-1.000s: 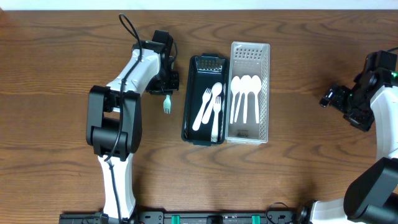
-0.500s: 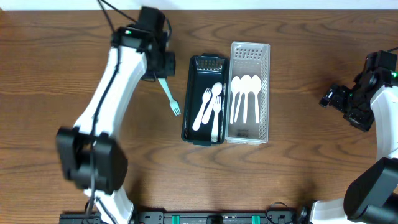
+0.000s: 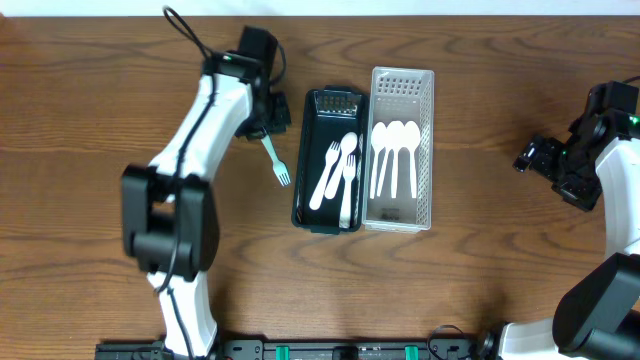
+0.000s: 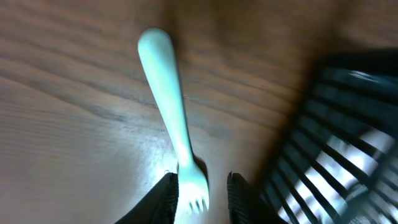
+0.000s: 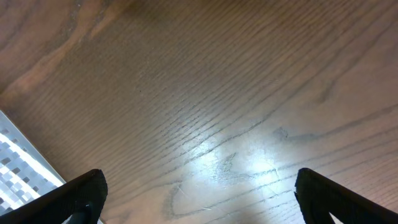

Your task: Pack container

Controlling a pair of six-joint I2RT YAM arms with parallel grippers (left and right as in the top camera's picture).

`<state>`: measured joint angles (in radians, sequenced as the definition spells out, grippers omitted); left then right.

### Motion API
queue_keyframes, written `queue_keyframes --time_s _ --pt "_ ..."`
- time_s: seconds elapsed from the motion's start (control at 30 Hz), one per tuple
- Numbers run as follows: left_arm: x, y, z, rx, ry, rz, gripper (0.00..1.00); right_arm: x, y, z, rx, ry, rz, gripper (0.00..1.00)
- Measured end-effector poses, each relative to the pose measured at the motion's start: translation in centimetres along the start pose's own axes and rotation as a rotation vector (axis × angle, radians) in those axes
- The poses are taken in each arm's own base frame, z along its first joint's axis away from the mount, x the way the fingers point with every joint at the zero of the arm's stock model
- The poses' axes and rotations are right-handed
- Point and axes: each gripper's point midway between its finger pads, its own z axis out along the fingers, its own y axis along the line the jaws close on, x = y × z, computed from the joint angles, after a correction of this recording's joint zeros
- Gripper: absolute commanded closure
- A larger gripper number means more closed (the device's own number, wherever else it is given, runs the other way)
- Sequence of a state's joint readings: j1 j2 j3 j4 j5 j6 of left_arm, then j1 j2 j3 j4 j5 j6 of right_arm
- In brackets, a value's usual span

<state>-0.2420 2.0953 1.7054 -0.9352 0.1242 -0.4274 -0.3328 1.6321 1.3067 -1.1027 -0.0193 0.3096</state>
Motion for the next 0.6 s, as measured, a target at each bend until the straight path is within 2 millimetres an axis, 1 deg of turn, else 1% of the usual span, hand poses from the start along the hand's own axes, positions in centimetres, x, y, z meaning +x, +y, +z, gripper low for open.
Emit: queue_keyframes --time_s 0.03,0.1,0.17,0.3,0.43,0.6 --pt "0.2 0.2 1.1 -0.012 0.021 -0.030 0.67 0.0 0.0 0.0 -0.001 0.000 0.000 0.01" --pt "0.5 0.6 2.8 -0.028 0.046 -0.084 0.67 0.0 0.1 0.0 -0.003 0.001 0.000 0.01" --pt "0.6 0.7 3.5 -0.036 0.057 -0.129 0.67 0.0 0.1 0.0 -0.004 0.001 0.000 0.01" --pt "0.2 0.6 3.7 -0.029 0.042 -0.174 0.65 0.0 0.1 0.0 -0.006 0.002 0.000 0.01" --pt "0.2 0.7 3.9 -0.036 0.043 -0.217 0.62 0.0 0.1 0.0 -0.007 0.002 0.000 0.01" --pt "0.6 1.1 5.1 -0.057 0.065 -0.248 0.62 0.0 0.1 0.0 -0.007 0.002 0.000 0.01"
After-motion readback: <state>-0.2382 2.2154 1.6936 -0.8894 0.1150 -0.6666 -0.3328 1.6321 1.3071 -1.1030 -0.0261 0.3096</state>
